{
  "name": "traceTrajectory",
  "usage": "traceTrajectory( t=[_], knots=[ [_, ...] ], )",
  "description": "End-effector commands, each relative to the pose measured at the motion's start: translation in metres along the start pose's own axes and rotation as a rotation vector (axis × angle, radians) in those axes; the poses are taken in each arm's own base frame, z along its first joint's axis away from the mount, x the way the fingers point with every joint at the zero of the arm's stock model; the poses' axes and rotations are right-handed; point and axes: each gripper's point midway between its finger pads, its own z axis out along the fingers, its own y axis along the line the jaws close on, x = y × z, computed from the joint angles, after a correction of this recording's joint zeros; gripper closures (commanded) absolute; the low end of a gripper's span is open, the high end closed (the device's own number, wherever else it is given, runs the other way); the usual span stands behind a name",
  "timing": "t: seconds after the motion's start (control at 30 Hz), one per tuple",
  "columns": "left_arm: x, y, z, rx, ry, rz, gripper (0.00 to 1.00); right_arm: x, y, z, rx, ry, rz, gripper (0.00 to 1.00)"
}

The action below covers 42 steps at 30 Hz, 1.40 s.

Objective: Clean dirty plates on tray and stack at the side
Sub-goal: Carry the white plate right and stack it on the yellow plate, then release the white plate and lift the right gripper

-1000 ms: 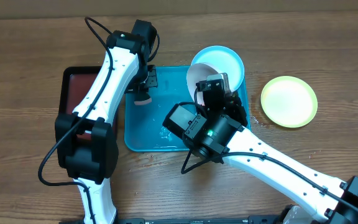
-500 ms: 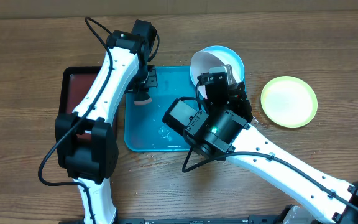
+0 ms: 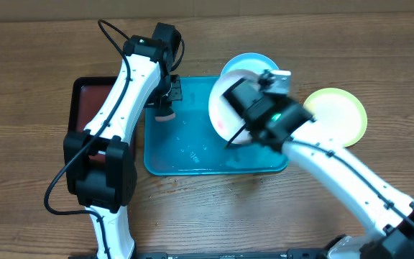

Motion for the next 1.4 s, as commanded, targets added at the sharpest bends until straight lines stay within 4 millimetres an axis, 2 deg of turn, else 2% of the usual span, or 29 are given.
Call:
traceTrajectory(
  t=[0.0,0.1,0.27,0.37,0.53,0.7,0.9,1.0,1.07,1.1,1.23,1.37],
  knots=[
    [0.004,-0.003,0.0,0.007,0.006,0.017,0.95,-0.003,-0.008,0.012,-0.202,0.167,0.06,0.96],
    [0.004,-0.003,0.0,0.007,0.006,0.017,0.96,-0.019,-0.04,0.029,-0.255,0.223,0.177,0.96],
    [0.004,-0.003,0.0,0.007,0.006,0.017,0.96,-0.03,-0.124,0.06,-0.191,0.268,0.432,0.96],
    [0.004,-0.003,0.0,0.007,0.006,0.017,0.96,-0.019,-0.168,0.079,-0.124,0.289,0.548,0.96],
    [0.004,-0.003,0.0,0.007,0.006,0.017,0.96,0.01,-0.214,0.109,-0.06,0.319,0.685,0.96],
    [0.003,-0.004,0.0,0.009,0.003,0.016,0.96,0.038,-0.227,0.135,-0.036,0.321,0.736,0.96],
    [0.003,-0.004,0.0,0.008,0.003,0.016,0.96,0.053,-0.226,0.157,-0.032,0.294,0.787,0.96],
    [0.003,-0.004,0.0,0.009,0.002,0.016,0.96,0.055,-0.226,0.16,-0.029,0.288,0.786,0.92],
    [0.002,-0.004,0.0,0.01,0.0,0.016,0.96,0.054,-0.227,0.16,-0.026,0.284,0.785,0.74],
    [0.002,-0.004,0.0,0.01,-0.001,0.016,0.96,0.054,-0.227,0.16,-0.027,0.282,0.784,0.71],
    [0.002,-0.004,0.0,0.01,-0.001,0.016,0.96,0.052,-0.224,0.159,-0.047,0.282,0.78,0.71],
    [0.002,-0.004,0.0,0.01,-0.001,0.016,0.96,0.035,-0.204,0.145,-0.197,0.304,0.714,0.72]
  ],
)
